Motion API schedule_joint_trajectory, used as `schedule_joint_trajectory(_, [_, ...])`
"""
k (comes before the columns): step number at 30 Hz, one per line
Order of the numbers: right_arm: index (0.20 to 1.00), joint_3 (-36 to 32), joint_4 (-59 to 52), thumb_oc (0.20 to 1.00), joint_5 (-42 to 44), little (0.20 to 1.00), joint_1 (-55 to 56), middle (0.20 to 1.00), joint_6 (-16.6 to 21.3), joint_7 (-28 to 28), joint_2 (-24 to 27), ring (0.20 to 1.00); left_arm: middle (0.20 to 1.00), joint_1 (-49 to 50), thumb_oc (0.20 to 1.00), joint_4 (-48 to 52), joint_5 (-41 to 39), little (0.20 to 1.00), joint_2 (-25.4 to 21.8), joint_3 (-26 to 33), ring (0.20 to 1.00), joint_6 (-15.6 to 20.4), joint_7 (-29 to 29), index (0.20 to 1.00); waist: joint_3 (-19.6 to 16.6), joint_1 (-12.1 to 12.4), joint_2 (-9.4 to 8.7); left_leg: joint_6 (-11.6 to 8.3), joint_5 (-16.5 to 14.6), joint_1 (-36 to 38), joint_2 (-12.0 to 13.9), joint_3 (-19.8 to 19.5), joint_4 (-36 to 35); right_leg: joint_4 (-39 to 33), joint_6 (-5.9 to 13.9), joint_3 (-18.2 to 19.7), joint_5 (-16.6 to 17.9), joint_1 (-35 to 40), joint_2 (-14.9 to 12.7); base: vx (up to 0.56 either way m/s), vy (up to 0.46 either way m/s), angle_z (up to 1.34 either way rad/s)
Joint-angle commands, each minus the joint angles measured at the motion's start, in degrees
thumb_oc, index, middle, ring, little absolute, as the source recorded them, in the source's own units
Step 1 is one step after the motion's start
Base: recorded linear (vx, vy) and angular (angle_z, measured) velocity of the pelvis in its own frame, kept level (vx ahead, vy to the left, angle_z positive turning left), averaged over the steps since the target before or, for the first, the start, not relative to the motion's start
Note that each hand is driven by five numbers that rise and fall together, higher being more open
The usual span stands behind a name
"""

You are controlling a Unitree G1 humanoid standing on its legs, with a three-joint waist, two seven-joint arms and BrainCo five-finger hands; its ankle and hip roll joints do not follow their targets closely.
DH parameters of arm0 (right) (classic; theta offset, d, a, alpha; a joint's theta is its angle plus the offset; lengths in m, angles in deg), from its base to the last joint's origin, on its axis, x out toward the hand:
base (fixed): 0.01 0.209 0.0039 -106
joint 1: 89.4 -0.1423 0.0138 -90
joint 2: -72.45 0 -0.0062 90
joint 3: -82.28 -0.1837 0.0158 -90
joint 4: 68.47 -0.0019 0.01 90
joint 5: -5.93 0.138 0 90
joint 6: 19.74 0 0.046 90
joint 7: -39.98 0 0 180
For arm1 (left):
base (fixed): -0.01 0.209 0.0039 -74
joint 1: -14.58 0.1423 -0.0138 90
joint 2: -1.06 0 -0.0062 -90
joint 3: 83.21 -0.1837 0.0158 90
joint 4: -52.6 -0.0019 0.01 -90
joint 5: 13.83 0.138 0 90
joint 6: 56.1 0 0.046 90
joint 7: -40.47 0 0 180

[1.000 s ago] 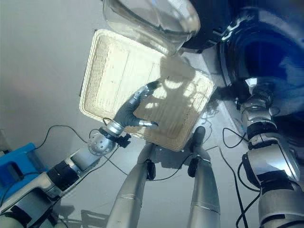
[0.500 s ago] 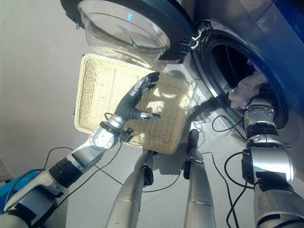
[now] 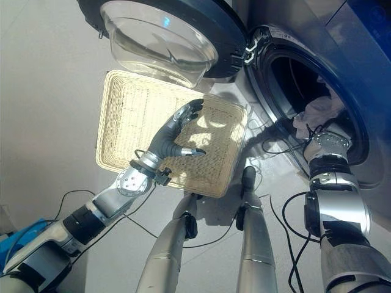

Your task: Put the clothes into the washing machine.

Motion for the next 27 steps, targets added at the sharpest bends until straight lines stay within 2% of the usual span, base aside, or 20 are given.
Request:
schedule_joint_trajectory(1, [0.200, 2.05, -5.71, 0.200, 0.31, 0.200, 0.47, 0.200, 2.90, -2.00, 3.01, 0.200, 1.000, -0.25, 1.000, 3.34, -0.49, 1.000, 2.01, 1.18, 1.000, 2.06, -0.29, 1.000, -0.65, -0.21, 2.71, -2.30, -8.72, 0.24, -2.76, 1.96, 7.46, -2.97, 4.35, -4.96, 3.45, 2.13, 0.85, 0.00, 0.000, 0.00])
schedule_joint_trajectory(3, [0.200, 1.99, -5.97, 0.200, 0.31, 0.200, 0.62, 0.200, 3.06, -1.97, 2.85, 0.200, 1.000, -0.29, 1.000, 3.27, -0.52, 1.000, 1.96, 1.18, 1.000, 2.08, -0.26, 1.000, -0.65, -0.26, 2.68, -2.29, -8.76, 0.20, -2.76, 1.91, 7.52, -2.93, 4.35, -5.01, 3.41, 2.12, 0.83, 0.02, 0.003, -0.01])
schedule_joint_trajectory(4, [0.200, 3.13, -6.87, 0.200, 0.31, 0.200, -0.87, 0.200, 3.35, -4.27, 1.28, 0.200, 1.000, -0.53, 1.000, 3.07, -0.44, 1.000, 2.25, 0.56, 1.000, 1.97, -0.65, 1.000, -0.65, 0.30, 3.29, -2.41, -9.07, 0.70, -2.75, 1.81, 7.79, -2.31, 4.34, -5.04, 2.70, 2.46, 0.48, 0.03, 0.031, 0.00])
schedule_joint_trajectory(5, [1.000, 3.84, -6.87, 1.000, 0.31, 1.000, -1.52, 1.000, 3.10, -5.87, 0.83, 1.000, 1.000, -0.56, 1.000, 3.33, -0.82, 1.000, 2.25, 1.21, 1.000, 1.97, -0.07, 1.000, -0.65, 0.43, 3.66, -2.38, -8.66, 0.30, -2.90, 1.81, 7.93, -2.01, 4.06, -5.18, 2.81, 2.10, 0.40, 0.05, 0.040, 0.00])
schedule_joint_trajectory(21, [1.000, 5.43, -1.86, 1.000, 0.31, 1.000, -2.10, 1.000, 1.19, -6.24, 2.22, 1.000, 1.000, -0.51, 1.000, 3.98, -1.42, 1.000, 2.10, 0.69, 1.000, 1.80, -0.24, 1.000, -0.65, 0.69, 3.78, -2.06, -9.05, 1.05, -3.03, 1.92, 8.05, -1.59, 4.42, -5.50, 2.51, 2.86, -0.09, 0.00, 0.011, 0.03])
schedule_joint_trajectory(27, [1.000, 6.46, -1.58, 1.000, -4.91, 1.000, -2.79, 1.000, 0.90, -4.78, 2.03, 1.000, 1.000, -0.87, 1.000, 3.99, -1.23, 1.000, 2.04, 0.98, 1.000, 1.87, -0.29, 1.000, -0.65, 0.80, 3.73, -1.80, -8.69, 0.75, -3.11, 1.98, 8.02, -1.69, 4.26, -5.60, 2.90, 2.66, -0.12, 0.00, 0.017, 0.00])
